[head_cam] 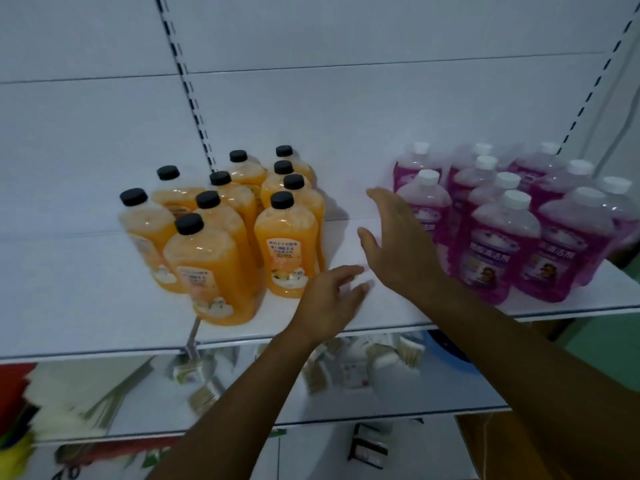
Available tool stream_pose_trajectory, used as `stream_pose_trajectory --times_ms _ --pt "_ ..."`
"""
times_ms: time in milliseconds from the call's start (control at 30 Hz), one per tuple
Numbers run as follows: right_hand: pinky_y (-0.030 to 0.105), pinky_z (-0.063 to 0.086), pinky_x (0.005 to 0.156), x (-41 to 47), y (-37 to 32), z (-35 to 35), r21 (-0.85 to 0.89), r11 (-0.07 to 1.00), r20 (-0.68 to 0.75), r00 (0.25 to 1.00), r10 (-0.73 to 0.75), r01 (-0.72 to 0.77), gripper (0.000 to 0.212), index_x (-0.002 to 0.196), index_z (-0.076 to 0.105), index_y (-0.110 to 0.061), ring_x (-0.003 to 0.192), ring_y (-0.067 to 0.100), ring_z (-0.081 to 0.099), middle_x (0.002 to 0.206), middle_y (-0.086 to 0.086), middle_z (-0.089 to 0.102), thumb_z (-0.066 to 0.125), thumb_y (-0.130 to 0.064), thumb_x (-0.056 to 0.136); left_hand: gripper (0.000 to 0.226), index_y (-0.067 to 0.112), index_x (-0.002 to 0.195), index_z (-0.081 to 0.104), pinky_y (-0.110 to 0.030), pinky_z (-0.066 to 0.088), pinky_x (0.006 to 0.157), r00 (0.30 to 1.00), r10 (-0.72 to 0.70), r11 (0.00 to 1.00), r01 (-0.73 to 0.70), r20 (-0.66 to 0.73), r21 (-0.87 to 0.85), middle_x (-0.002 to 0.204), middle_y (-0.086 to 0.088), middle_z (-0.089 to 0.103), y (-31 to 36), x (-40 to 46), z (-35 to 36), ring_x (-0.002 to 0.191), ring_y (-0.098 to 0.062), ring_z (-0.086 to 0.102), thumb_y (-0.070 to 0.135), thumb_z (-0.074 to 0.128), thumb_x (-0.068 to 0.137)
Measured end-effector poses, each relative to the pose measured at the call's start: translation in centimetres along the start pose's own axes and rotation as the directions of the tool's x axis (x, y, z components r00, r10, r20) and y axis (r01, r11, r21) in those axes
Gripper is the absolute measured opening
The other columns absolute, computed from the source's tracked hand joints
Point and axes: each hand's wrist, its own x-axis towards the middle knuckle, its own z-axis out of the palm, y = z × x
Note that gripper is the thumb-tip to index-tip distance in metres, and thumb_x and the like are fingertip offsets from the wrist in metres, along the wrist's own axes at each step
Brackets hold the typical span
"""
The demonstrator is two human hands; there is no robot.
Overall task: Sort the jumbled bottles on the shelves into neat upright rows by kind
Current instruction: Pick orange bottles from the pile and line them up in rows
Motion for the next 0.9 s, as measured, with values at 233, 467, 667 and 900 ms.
stream_pose_trajectory --times_ms 233,467,667,900 --pt "0.035 0.042 0.094 -1.9 -5.5 1.1 0.117 0.991 -0.066 0.996 -0.06 0.068 0.041 0.131 0.048 -0.006 0.119 0.027 0.051 0.131 0.012 0.052 0.057 -0.019 0.093 0.022 0.016 0.112 0.072 -0.005 0.042 0.078 0.998 0.049 0.997 -0.046 -0.045 0.057 0.103 0.011 0.069 -1.4 -5.7 -6.4 0.092 0.004 0.059 0.024 0.06 0.095" --pt "0.03 0.046 0.075 -4.6 -14.2 2.8 0.088 0.993 -0.112 0.991 -0.067 0.077 0.032 0.119 0.054 -0.014 0.101 0.019 0.056 0.116 0.003 0.055 0.06 -0.026 0.09 0.017 0.017 0.105 0.074 -0.004 0.04 0.071 0.987 -0.003 0.997 0.016 -0.161 0.079 0.093 0.008 0.07 -4.6 -11.6 -13.8 0.084 -0.004 0.061 0.023 0.063 0.092" --pt "0.026 0.044 0.073 -6.4 -21.8 6.6 0.113 0.987 -0.095 0.99 -0.106 0.117 0.035 0.121 0.055 -0.012 0.102 0.019 0.055 0.117 0.004 0.056 0.063 -0.024 0.088 0.018 0.017 0.107 0.071 -0.018 0.051 0.081 0.98 -0.037 0.997 0.049 -0.195 0.054 0.1 0.005 0.072 -7.2 -15.6 -20.3 0.091 -0.008 0.066 0.022 0.063 0.092" --pt "0.034 0.055 0.077 -5.0 -26.5 10.0 0.145 0.97 -0.081 0.979 -0.187 0.197 0.038 0.122 0.055 -0.007 0.103 0.021 0.057 0.117 0.007 0.057 0.065 -0.02 0.087 0.036 0.017 0.127 0.058 -0.036 0.051 0.096 0.958 -0.118 0.993 0.12 -0.262 -0.009 0.119 0.001 0.065 -9.1 -15.9 -24.6 0.106 -0.014 0.062 0.027 0.063 0.092"
